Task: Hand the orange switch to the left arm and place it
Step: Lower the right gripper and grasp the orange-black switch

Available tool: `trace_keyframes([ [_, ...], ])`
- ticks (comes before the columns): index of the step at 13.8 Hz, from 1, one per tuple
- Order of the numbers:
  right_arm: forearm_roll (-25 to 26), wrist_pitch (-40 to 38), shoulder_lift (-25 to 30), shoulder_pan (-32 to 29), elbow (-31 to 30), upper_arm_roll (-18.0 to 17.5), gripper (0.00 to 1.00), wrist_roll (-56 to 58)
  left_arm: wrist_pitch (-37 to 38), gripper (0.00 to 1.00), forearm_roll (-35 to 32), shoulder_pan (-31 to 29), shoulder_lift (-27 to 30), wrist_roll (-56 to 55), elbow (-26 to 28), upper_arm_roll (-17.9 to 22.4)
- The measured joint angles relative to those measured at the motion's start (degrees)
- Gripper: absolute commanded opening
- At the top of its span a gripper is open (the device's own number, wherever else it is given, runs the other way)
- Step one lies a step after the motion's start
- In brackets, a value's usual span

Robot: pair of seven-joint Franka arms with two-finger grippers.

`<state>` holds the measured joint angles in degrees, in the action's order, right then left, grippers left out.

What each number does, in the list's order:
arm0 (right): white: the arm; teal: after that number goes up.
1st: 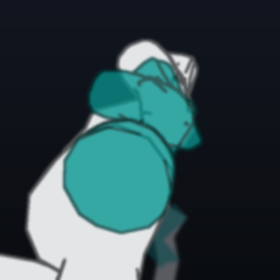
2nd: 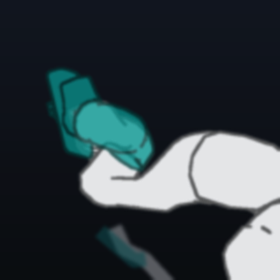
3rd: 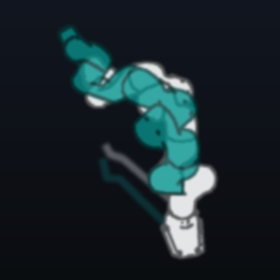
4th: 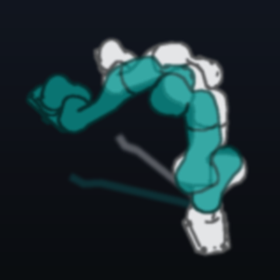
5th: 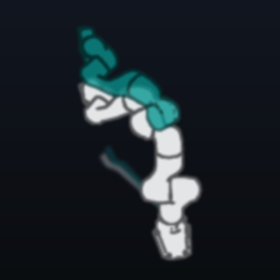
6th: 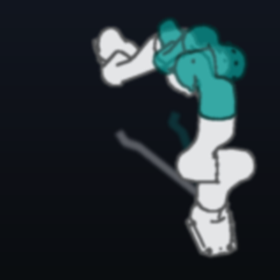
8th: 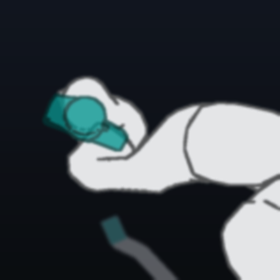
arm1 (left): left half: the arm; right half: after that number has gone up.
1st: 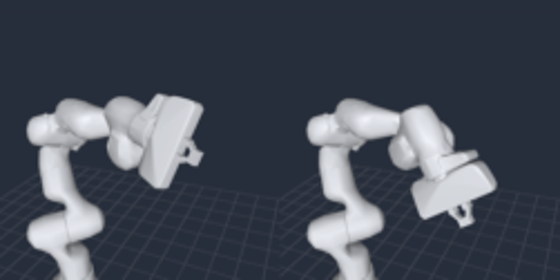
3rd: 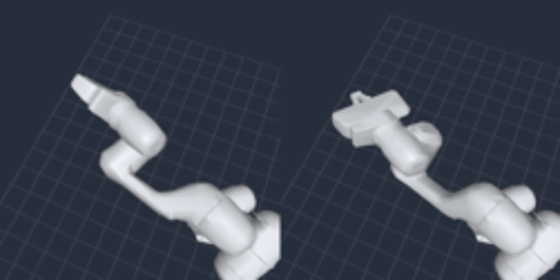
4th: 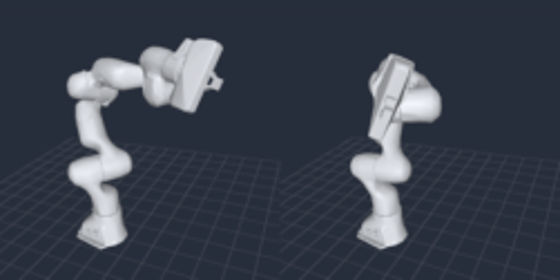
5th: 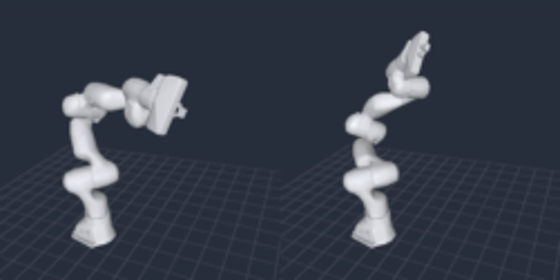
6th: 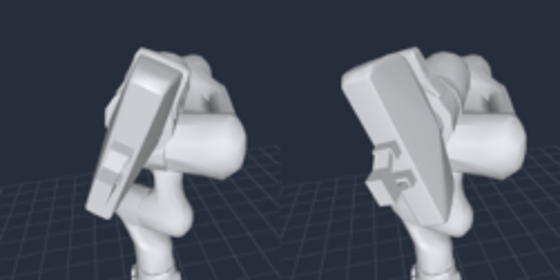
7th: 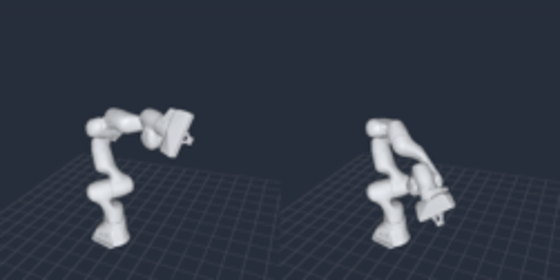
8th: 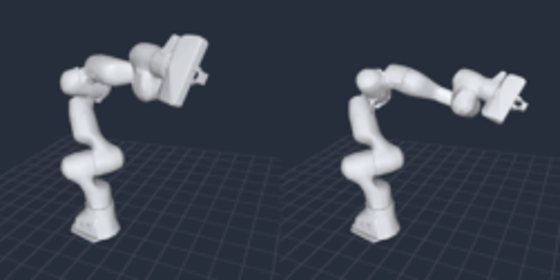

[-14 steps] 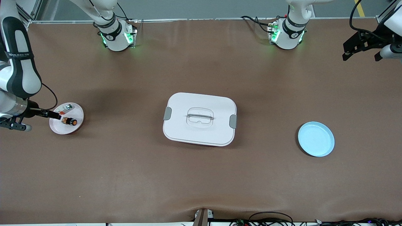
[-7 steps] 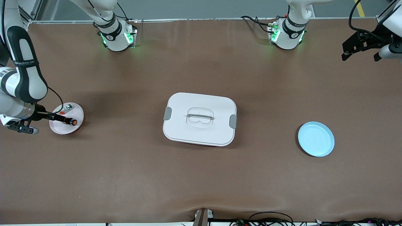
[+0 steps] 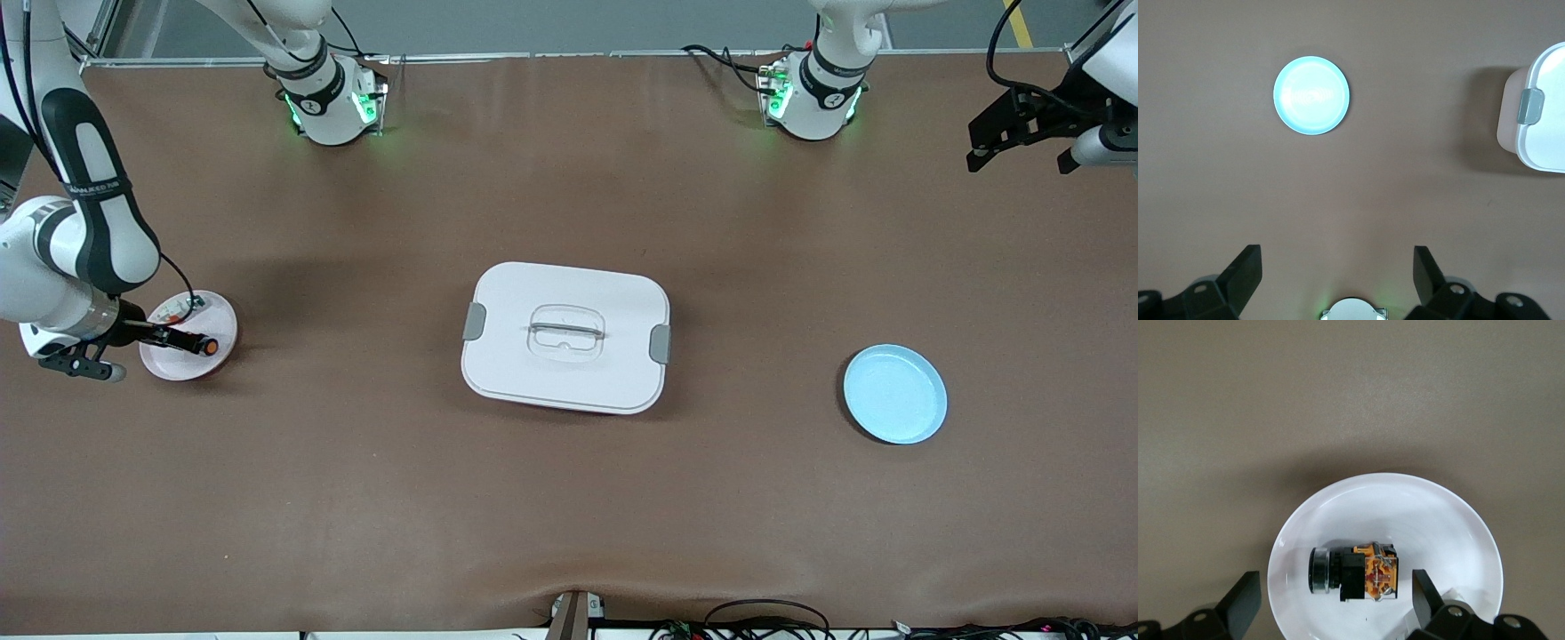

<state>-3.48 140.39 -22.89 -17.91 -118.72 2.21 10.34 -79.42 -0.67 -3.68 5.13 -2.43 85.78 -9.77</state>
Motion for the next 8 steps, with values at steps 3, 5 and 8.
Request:
trace_keyframes([
  [3, 0.0, 3.4, -0.1, 0.0, -2.0, 0.0, 1.00, 0.9, 0.0, 1.00, 0.0, 0.0, 0.0, 0.0, 0.0, 0.0],
  [5, 0.0, 5.4, -0.1, 0.0, -3.1, 0.1, 1.00, 1.4, 0.0, 1.00, 0.0, 0.0, 0.0, 0.0, 0.0, -0.1],
  [8, 0.0, 7.4, -0.1, -0.1, -4.9, 0.1, 1.00, 1.4, 0.0, 1.00, 0.0, 0.0, 0.0, 0.0, 0.0, -0.2],
])
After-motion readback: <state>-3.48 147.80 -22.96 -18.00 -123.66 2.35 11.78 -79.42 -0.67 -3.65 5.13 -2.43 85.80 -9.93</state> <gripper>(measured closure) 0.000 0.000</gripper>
